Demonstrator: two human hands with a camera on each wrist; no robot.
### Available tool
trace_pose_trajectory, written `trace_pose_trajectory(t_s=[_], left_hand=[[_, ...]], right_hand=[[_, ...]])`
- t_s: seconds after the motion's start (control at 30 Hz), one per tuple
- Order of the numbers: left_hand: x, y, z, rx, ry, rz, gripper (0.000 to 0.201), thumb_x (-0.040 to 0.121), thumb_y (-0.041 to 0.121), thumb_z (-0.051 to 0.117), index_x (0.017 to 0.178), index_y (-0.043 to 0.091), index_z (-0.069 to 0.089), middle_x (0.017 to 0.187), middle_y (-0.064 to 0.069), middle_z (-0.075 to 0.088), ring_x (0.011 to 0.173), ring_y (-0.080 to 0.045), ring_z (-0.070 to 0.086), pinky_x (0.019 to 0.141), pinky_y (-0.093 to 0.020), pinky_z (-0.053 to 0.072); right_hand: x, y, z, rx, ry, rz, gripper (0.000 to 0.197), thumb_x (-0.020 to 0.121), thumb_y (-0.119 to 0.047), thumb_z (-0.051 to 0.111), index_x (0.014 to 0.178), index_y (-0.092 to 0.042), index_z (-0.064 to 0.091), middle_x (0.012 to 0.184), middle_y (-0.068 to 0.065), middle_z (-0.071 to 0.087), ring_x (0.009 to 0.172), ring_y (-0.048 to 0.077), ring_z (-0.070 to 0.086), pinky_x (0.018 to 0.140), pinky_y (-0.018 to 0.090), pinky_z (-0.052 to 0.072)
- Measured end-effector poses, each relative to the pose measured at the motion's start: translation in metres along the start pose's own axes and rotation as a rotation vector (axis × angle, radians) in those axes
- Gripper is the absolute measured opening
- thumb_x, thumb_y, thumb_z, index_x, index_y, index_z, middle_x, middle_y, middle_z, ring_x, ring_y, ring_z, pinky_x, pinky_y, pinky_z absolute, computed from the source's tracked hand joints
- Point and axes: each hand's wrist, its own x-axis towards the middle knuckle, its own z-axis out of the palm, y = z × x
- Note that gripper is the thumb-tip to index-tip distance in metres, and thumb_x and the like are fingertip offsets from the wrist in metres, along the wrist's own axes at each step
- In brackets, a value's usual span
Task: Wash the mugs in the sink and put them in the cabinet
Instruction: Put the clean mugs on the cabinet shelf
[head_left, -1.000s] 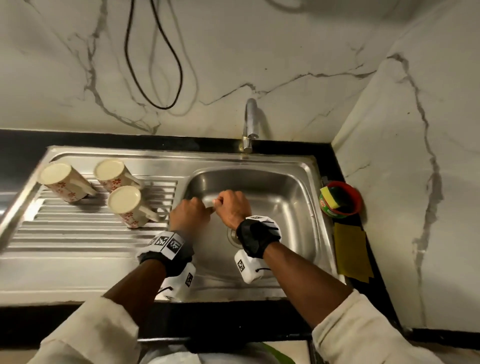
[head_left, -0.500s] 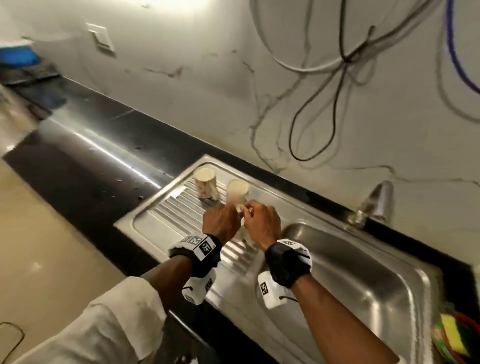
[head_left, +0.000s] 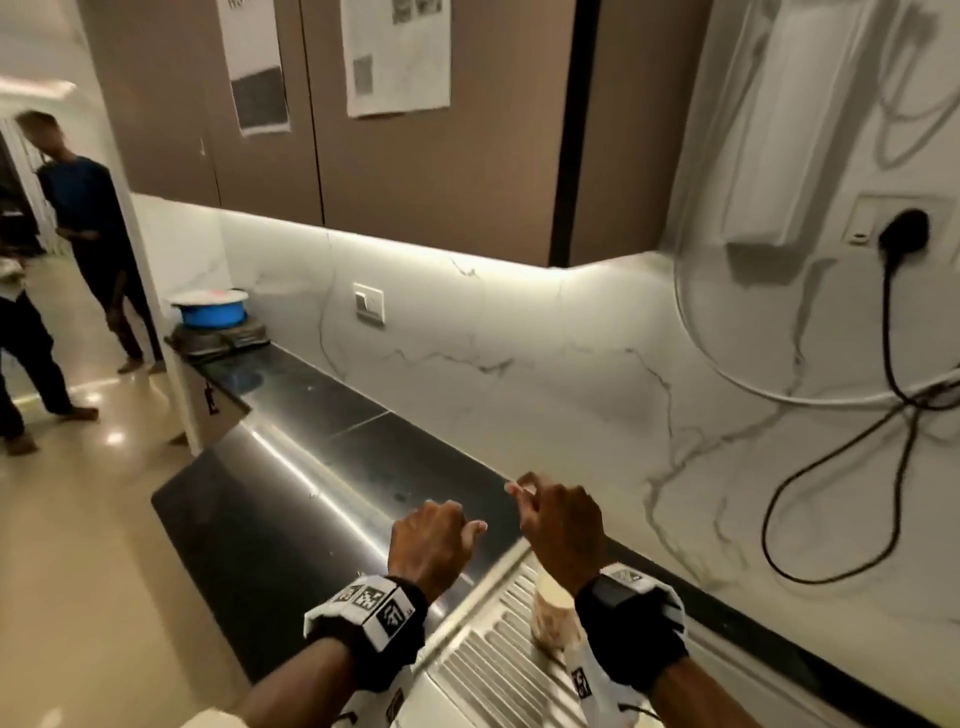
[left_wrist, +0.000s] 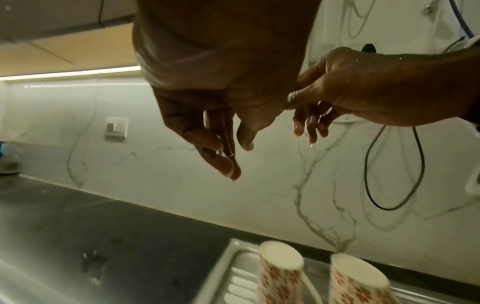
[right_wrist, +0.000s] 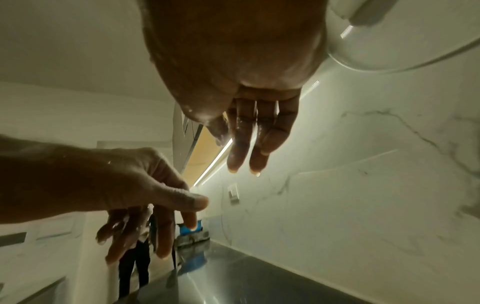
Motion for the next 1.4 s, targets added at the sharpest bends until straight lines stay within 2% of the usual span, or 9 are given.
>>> trace_pose_trajectory(t_s=[0.2, 0.3, 0.4, 0.47, 0.57, 0.77, 1.07, 1.27, 1.4], left_hand=[[0.076, -0.067, -0.065, -0.024, 0.121, 0.039, 0.047, 0.091, 0.061, 0.049, 0.092, 0.019, 0.07, 0.092, -0.004, 0.074, 0.093, -0.026, 0.07, 0.08, -0.034, 0.052], [0.103, -0.083, -0.079, -0.027, 0.145, 0.067, 0.047, 0.092, 0.059, 0.05, 0.092, 0.017, 0.072, 0.091, -0.004, 0.074, 0.091, -0.025, 0.071, 0.079, -0.033, 0.054], [0.126, -0.095, -0.087, -0.026, 0.157, 0.079, 0.046, 0.092, 0.057, 0.053, 0.093, 0.016, 0.072, 0.095, -0.005, 0.074, 0.093, -0.026, 0.07, 0.08, -0.033, 0.051], [0.14, -0.104, -0.091, -0.004, 0.17, 0.088, 0.044, 0.092, 0.056, 0.054, 0.093, 0.015, 0.072, 0.096, -0.006, 0.074, 0.094, -0.027, 0.07, 0.08, -0.032, 0.05], [0.155, -0.118, -0.094, 0.012, 0.175, 0.068, 0.045, 0.092, 0.056, 0.054, 0.091, 0.015, 0.072, 0.093, -0.005, 0.075, 0.093, -0.026, 0.07, 0.079, -0.031, 0.05], [0.188, -0.148, -0.103, 0.049, 0.217, 0.039, 0.043, 0.092, 0.054, 0.054, 0.092, 0.015, 0.073, 0.094, -0.004, 0.075, 0.094, -0.024, 0.071, 0.078, -0.03, 0.05], [0.258, -0.173, -0.12, -0.074, 0.268, 0.111, 0.041, 0.09, 0.054, 0.061, 0.086, 0.014, 0.069, 0.084, -0.001, 0.074, 0.078, -0.021, 0.07, 0.066, -0.026, 0.047], [0.318, -0.188, -0.145, -0.37, 0.364, 0.159, 0.057, 0.093, 0.057, 0.051, 0.123, 0.008, 0.054, 0.115, -0.01, 0.071, 0.108, -0.029, 0.067, 0.09, -0.038, 0.052], [0.331, -0.212, -0.17, -0.559, 0.409, 0.155, 0.06, 0.096, 0.062, 0.039, 0.125, 0.012, 0.051, 0.121, -0.011, 0.068, 0.116, -0.033, 0.061, 0.094, -0.041, 0.046]], right_hand=[[0.101, -0.079, -0.006, 0.173, 0.125, 0.037, 0.039, 0.092, -0.056, 0.052, 0.109, -0.025, 0.068, 0.081, -0.001, 0.076, 0.092, 0.02, 0.07, 0.08, 0.031, 0.052], [0.141, -0.103, -0.008, 0.306, 0.169, 0.069, 0.051, 0.085, -0.063, 0.058, 0.108, -0.02, 0.069, 0.095, -0.005, 0.075, 0.094, 0.02, 0.07, 0.086, 0.035, 0.053], [0.182, -0.126, -0.012, 0.623, 0.131, 0.149, 0.074, 0.071, -0.072, 0.066, 0.121, -0.017, 0.06, 0.104, -0.005, 0.072, 0.078, 0.018, 0.072, 0.076, 0.041, 0.06], [0.206, -0.139, -0.015, 0.855, 0.093, 0.199, 0.08, 0.071, -0.064, 0.074, 0.129, -0.013, 0.053, 0.115, -0.001, 0.067, 0.068, 0.019, 0.073, 0.064, 0.038, 0.062], [0.238, -0.155, -0.013, 1.076, 0.119, 0.221, 0.074, 0.075, -0.058, 0.074, 0.129, -0.012, 0.053, 0.122, -0.001, 0.063, 0.065, 0.024, 0.073, 0.058, 0.034, 0.06], [0.283, -0.186, 0.007, 1.396, 0.117, 0.21, 0.032, 0.087, -0.053, 0.064, 0.104, -0.025, 0.066, 0.117, 0.001, 0.066, 0.069, 0.034, 0.073, 0.057, 0.032, 0.058], [0.317, -0.199, 0.024, 1.548, 0.185, 0.256, 0.043, 0.089, -0.043, 0.067, 0.122, -0.017, 0.06, 0.113, 0.008, 0.071, 0.065, 0.029, 0.071, 0.056, 0.029, 0.056], [0.321, -0.204, 0.036, 1.437, 0.299, 0.234, 0.047, 0.09, -0.046, 0.062, 0.128, -0.019, 0.058, 0.109, 0.001, 0.074, 0.065, 0.028, 0.07, 0.055, 0.028, 0.055], [0.318, -0.221, 0.041, 1.393, 0.392, 0.294, 0.044, 0.09, -0.053, 0.06, 0.124, -0.024, 0.06, 0.108, -0.001, 0.074, 0.063, 0.025, 0.067, 0.057, 0.027, 0.053]])
